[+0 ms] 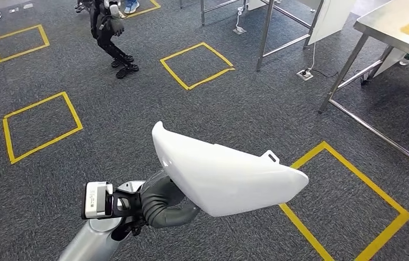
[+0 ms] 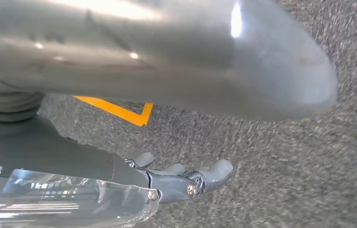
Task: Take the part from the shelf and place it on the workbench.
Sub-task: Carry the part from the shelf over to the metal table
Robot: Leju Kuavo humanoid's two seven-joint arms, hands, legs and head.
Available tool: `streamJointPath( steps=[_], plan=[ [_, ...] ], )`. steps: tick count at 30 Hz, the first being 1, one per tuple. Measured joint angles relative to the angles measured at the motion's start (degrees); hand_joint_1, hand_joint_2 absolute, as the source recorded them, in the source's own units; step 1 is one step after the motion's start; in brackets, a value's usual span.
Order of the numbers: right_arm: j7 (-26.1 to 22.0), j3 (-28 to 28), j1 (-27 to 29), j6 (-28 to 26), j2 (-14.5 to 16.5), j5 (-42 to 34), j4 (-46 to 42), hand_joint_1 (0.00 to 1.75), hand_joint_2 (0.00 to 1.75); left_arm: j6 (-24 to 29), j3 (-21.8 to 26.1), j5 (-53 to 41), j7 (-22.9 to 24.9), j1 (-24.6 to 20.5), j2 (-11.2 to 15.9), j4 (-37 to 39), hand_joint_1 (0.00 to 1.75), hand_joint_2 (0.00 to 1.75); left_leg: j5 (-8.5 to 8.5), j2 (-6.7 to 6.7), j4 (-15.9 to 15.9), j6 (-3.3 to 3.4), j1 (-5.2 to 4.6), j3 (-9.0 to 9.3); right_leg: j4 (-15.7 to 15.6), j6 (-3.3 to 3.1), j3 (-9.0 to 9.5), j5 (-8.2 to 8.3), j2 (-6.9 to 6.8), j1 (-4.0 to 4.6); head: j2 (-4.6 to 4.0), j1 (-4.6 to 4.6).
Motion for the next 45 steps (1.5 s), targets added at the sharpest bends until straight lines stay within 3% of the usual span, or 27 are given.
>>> streamJointPath(
  steps=[1, 2, 4, 6, 8, 10, 12, 14, 15, 16, 18, 20, 21, 23, 25, 27, 29, 30, 31, 32, 34, 36, 38, 40, 41, 43, 45],
  plan=[
    [0.37, 0.09, 0.04, 0.14, 0.01, 0.47, 0.00, 0.00, 0.00, 0.00, -0.07, 0.04, 0.00, 0.00, 0.05, 0.04, 1.75, 1.75, 1.56, -0.19, -1.95, 0.20, -0.01, 0.88, 0.00, 0.04, -0.03, 0.10, 0.68, 0.02, 0.00, 0.00],
    [0.91, 0.28, 0.06, 0.34, 0.03, 1.20, 0.00, 0.00, 0.00, -0.01, -0.14, 0.13, 0.00, -0.04, 0.07, 0.07, 1.75, 1.75, 3.73, -0.78, -5.89, 0.51, -0.02, 2.83, -0.01, 0.14, -0.04, 0.22, 1.38, 0.01, 0.00, -0.01],
    [2.27, 0.96, 0.06, 0.92, 0.23, 2.83, 0.03, 0.00, 0.00, -0.01, -0.27, 0.34, 0.02, -0.27, 0.08, 0.10, 1.75, 1.75, 6.75, -3.01, -14.00, 1.13, -0.08, 6.88, 0.03, 0.51, -0.18, 0.49, 2.64, 0.01, 0.00, 0.04],
    [3.10, 1.68, 0.14, 1.35, 0.59, 3.68, 0.10, 0.00, 0.00, 0.00, -0.42, 0.56, 0.20, -0.65, 0.03, 0.20, 1.75, 1.75, 7.20, -4.05, -17.07, 1.49, -0.31, 8.32, -0.05, 1.15, -0.53, 0.85, 3.65, -0.19, 0.00, 0.05],
    [3.38, 2.14, 0.26, 1.60, 0.96, 3.93, 0.22, 0.00, 0.00, 0.03, -0.56, 0.81, 0.55, -1.08, -0.20, 0.33, 1.75, 1.75, 7.62, -2.87, -17.48, 2.05, -0.40, 8.49, -0.22, 1.91, -0.94, 1.24, 4.30, -0.48, 0.00, 0.03],
    [3.25, 2.34, 0.23, 1.64, 1.21, 3.81, 0.33, 0.00, 0.00, 0.10, -0.74, 1.04, 0.79, -1.49, -0.56, 0.48, 1.75, 1.75, 8.27, -1.49, -18.09, 2.78, -0.22, 8.77, 1.56, 2.36, -2.04, 0.10, 2.22, -0.38, 0.00, 0.21],
    [2.84, 2.46, 0.02, 1.56, 1.27, 3.46, 0.38, 0.00, 0.00, 0.16, -0.87, 1.19, 0.89, -1.66, -0.70, 0.79, 1.75, 1.75, 8.53, 0.00, -18.32, 3.07, -0.17, 8.74, 7.73, 2.76, -4.88, -3.41, -0.71, -0.22, 0.00, 0.42],
    [2.33, 2.54, -0.07, 1.45, 1.28, 2.89, 0.40, 0.00, 0.00, 0.28, -0.95, 1.25, 0.92, -1.53, -0.56, 1.19, 1.75, 1.75, 8.53, 1.64, -18.28, 3.09, -0.22, 8.57, 14.74, 3.26, -7.85, -6.30, -1.53, -0.24, 0.00, 0.48],
    [2.09, 2.56, 0.01, 1.38, 1.24, 2.57, 0.41, 0.00, 0.00, 0.38, -0.99, 1.25, 0.93, -1.45, -0.46, 1.34, 1.75, 1.75, 8.52, 2.40, -18.27, 3.07, -0.22, 8.51, 15.86, 3.40, -8.08, -6.41, -1.68, -0.26, 0.00, 0.50],
    [1.89, 2.57, 0.12, 1.30, 1.14, 2.29, 0.42, 0.00, 0.00, 0.50, -1.02, 1.25, 0.92, -1.38, -0.38, 1.44, 1.75, 1.75, 8.48, 3.08, -18.24, 3.02, -0.20, 8.50, 14.49, 3.46, -7.07, -5.51, -1.92, -0.28, 0.00, 0.51],
    [1.63, 2.57, 0.20, 1.17, 0.80, 1.99, 0.42, 0.00, 0.00, 0.66, -1.05, 1.25, 0.91, -1.36, -0.28, 1.54, 1.75, 1.75, 8.26, 4.21, -18.03, 2.68, -0.21, 8.51, 6.47, 3.38, -2.50, -2.54, -3.55, -0.27, 0.00, 0.54],
    [1.51, 2.57, 0.11, 1.11, 0.60, 1.83, 0.42, 0.00, 0.00, 0.70, -1.12, 1.24, 0.88, -1.42, -0.26, 1.57, 1.75, 1.75, 7.90, 5.08, -17.67, 2.09, -0.49, 8.47, 0.47, 2.74, 0.75, -0.81, -5.02, -0.14, 0.00, 0.48],
    [1.49, 2.57, 0.10, 1.10, 0.59, 1.77, 0.42, 0.00, 0.00, 0.71, -1.17, 1.23, 0.87, -1.45, -0.26, 1.57, 1.75, 1.75, 7.77, 5.45, -17.57, 1.84, -0.65, 8.46, -0.40, 2.32, 1.13, -0.73, -5.22, -0.03, 0.00, 0.45],
    [1.50, 2.57, 0.18, 1.08, 0.55, 1.71, 0.43, 0.00, 0.00, 0.72, -1.30, 1.21, 0.86, -1.48, -0.26, 1.58, 1.75, 1.75, 7.60, 6.07, -17.49, 1.42, -0.67, 8.53, -0.29, 1.58, 0.95, -0.56, -4.15, 0.02, 0.00, 0.40],
    [1.43, 2.57, 0.15, 0.96, 0.44, 1.57, 0.42, 0.00, 0.00, 0.75, -1.44, 1.18, 0.85, -1.56, -0.25, 1.58, 1.75, 1.75, 6.26, 4.28, -15.75, 0.77, -0.39, 7.78, -0.36, 0.94, 0.88, -0.37, -3.21, -0.16, 0.00, 0.38],
    [1.26, 2.56, -0.01, 0.74, 0.31, 1.17, 0.42, 0.00, 0.00, 0.82, -1.57, 1.03, 0.85, -1.59, -0.10, 1.64, 1.75, 1.75, 2.78, 1.22, -9.47, 0.28, -0.09, 4.84, -0.40, 0.46, 0.73, -0.16, -2.20, -0.31, 0.00, 0.34],
    [1.17, 2.54, -0.09, 0.61, 0.27, 0.73, 0.42, 0.00, 0.00, 0.85, -1.70, 0.91, 0.86, -1.50, 0.16, 1.74, 1.75, 1.75, -0.27, 0.18, -1.82, 0.23, -0.03, 1.08, -0.38, 0.22, 0.49, -0.02, -1.06, -0.27, 0.00, 0.33],
    [1.19, 2.48, -0.08, 0.58, 0.27, 0.56, 0.42, 0.00, 0.00, 0.85, -1.79, 0.90, 0.86, -1.46, 0.27, 1.77, 1.75, 1.75, -0.37, 0.09, -0.17, 0.29, -0.03, 0.14, -0.38, 0.20, 0.42, 0.05, -0.42, -0.26, 0.00, 0.33],
    [1.23, 2.41, -0.05, 0.55, 0.26, 0.44, 0.42, 0.00, 0.00, 0.86, -1.86, 0.91, 0.86, -1.44, 0.36, 1.78, 1.75, 1.75, 0.66, -0.01, -0.84, 0.40, -0.03, 0.34, -0.37, 0.23, 0.39, 0.12, 0.25, -0.25, 0.00, 0.33],
    [1.28, 2.33, -0.05, 0.53, 0.26, 0.37, 0.42, 0.00, 0.00, 0.87, -1.92, 0.91, 0.86, -1.45, 0.42, 1.78, 1.75, 1.75, 2.58, -0.33, -3.77, 0.56, -0.03, 1.69, -0.37, 0.31, 0.40, 0.19, 0.95, -0.27, 0.00, 0.33],
    [1.34, 2.24, -0.11, 0.53, 0.28, 0.34, 0.42, 0.00, 0.00, 0.92, -2.01, 0.96, 0.85, -1.54, 0.46, 1.75, 1.75, 1.75, 6.33, -2.66, -12.17, 0.98, 0.06, 5.77, -0.31, 0.65, 0.33, 0.38, 2.29, -0.24, 0.00, 0.35],
    [1.36, 2.22, -0.09, 0.58, 0.36, 0.41, 0.43, 0.00, 0.00, 0.97, -2.03, 1.00, 0.85, -1.59, 0.53, 1.73, 1.75, 1.75, 7.53, -4.48, -16.65, 1.36, 0.03, 7.88, -0.36, 1.26, -0.03, 0.70, 3.46, -0.31, 0.00, 0.38],
    [1.37, 2.22, 0.09, 0.64, 0.44, 0.50, 0.44, 0.00, 0.00, 1.00, -2.05, 1.01, 0.86, -1.60, 0.55, 1.73, 1.75, 1.75, 7.63, -3.74, -17.08, 1.88, -0.10, 8.07, -0.67, 2.07, -0.44, 1.14, 4.58, -0.53, 0.00, 0.38],
    [1.39, 2.22, 0.21, 0.68, 0.53, 0.53, 0.46, 0.00, 0.00, 1.01, -2.09, 1.00, 0.87, -1.66, 0.48, 1.72, 1.75, 1.75, 8.10, -2.36, -17.41, 2.68, 0.05, 8.25, 0.29, 2.53, -1.25, 0.65, 3.33, -0.48, 0.00, 0.49],
    [1.40, 2.22, 0.15, 0.69, 0.55, 0.54, 0.47, 0.00, 0.00, 1.02, -2.10, 0.97, 0.89, -1.68, 0.43, 1.72, 1.75, 1.75, 8.31, -1.58, -17.59, 3.01, 0.16, 8.31, 2.27, 2.66, -2.30, -0.52, 1.90, -0.36, 0.00, 0.60],
    [1.41, 2.22, -0.05, 0.74, 0.64, 0.54, 0.49, 0.00, 0.00, 1.08, -2.13, 0.80, 1.01, -1.62, 0.40, 1.73, 1.75, 1.75, 8.42, 0.03, -17.63, 3.30, 0.09, 8.10, 9.66, 2.90, -5.66, -4.30, -0.85, -0.19, 0.00, 0.80],
    [1.38, 2.22, -0.08, 0.81, 0.77, 0.55, 0.51, 0.00, 0.00, 1.16, -2.21, 0.53, 1.20, -1.49, 0.43, 1.77, 1.75, 1.75, 8.39, 1.68, -17.60, 3.34, -0.04, 7.95, 15.84, 3.15, -8.22, -6.53, -1.58, -0.20, 0.00, 0.81]
  ],
)
